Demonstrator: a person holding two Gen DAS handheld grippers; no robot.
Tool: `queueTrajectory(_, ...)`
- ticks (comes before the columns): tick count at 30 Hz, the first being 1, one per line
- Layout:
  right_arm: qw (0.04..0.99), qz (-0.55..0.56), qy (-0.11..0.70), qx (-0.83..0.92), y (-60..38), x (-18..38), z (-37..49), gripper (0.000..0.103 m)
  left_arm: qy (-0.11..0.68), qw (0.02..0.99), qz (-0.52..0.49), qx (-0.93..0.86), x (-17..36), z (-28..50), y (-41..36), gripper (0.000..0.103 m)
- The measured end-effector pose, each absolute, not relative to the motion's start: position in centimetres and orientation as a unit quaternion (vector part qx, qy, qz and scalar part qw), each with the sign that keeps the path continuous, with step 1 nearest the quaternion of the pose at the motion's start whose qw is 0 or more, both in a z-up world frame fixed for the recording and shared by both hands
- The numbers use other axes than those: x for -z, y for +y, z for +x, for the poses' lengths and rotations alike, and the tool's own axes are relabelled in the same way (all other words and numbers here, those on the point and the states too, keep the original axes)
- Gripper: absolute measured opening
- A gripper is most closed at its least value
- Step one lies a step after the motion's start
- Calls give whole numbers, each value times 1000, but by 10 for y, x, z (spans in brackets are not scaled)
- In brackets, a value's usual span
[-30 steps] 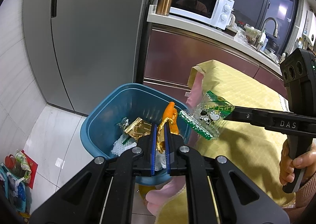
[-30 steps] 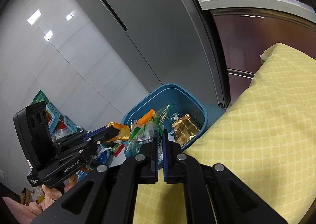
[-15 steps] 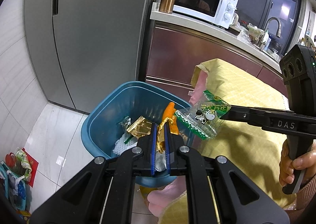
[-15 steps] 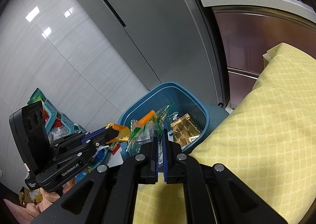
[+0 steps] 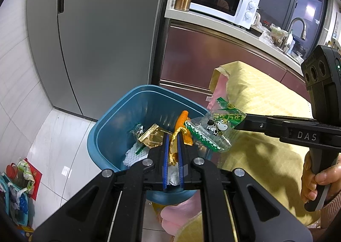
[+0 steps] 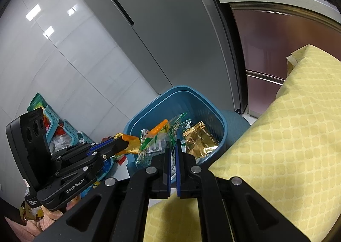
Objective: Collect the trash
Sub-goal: 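Lower both held items into the blue bin, then open both tools to drop the peel and bag into the blue bin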
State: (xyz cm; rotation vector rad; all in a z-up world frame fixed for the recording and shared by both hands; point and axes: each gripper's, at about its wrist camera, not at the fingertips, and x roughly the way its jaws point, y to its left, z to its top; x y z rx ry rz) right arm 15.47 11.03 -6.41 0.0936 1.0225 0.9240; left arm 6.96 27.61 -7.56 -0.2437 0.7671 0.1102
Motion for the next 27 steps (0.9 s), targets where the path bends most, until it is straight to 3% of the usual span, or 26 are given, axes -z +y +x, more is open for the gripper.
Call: queueTrajectory(27,761,4,500,-413,139,90,164,5,407,902,-125,-69,105,92,285,9)
